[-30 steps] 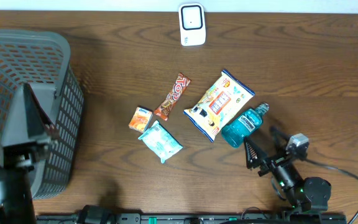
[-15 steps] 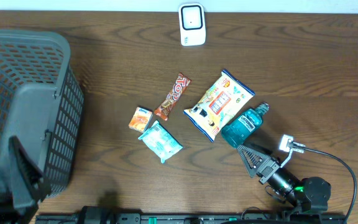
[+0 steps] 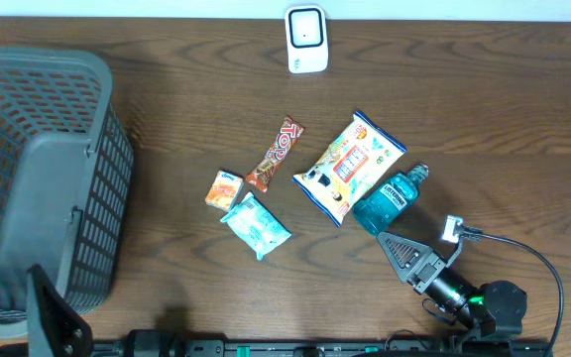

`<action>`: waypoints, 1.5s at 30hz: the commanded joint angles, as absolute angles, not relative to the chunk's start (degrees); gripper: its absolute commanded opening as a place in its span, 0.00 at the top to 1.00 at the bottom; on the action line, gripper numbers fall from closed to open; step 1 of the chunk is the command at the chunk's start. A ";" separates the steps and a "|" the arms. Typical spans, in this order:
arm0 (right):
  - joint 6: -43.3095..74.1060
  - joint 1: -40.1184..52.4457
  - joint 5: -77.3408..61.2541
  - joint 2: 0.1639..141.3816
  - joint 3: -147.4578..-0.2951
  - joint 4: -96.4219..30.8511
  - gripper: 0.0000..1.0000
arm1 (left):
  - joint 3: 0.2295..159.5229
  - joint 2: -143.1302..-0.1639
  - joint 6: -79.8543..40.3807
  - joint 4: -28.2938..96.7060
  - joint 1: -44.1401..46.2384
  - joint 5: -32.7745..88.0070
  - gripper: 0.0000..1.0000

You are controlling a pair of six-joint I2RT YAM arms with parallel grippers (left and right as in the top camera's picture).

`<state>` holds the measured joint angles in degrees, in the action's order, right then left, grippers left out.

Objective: Scan the item barcode
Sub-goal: 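Move the right gripper up toward the Listerine bottle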

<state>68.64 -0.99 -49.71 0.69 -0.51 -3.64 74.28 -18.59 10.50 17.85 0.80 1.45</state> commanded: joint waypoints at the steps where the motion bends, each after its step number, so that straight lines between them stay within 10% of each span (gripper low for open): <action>1: 67.24 -0.75 -52.97 0.38 -0.32 -3.66 0.01 | 74.11 -18.20 9.28 17.69 0.54 2.61 0.02; 19: 56.75 -0.75 -29.98 7.51 -17.45 -34.72 0.01 | 71.53 -10.02 5.02 17.12 0.54 4.03 0.02; 45: 41.41 9.78 -4.51 100.82 -93.25 -75.02 0.01 | 63.96 -0.19 5.06 12.56 0.54 7.05 0.02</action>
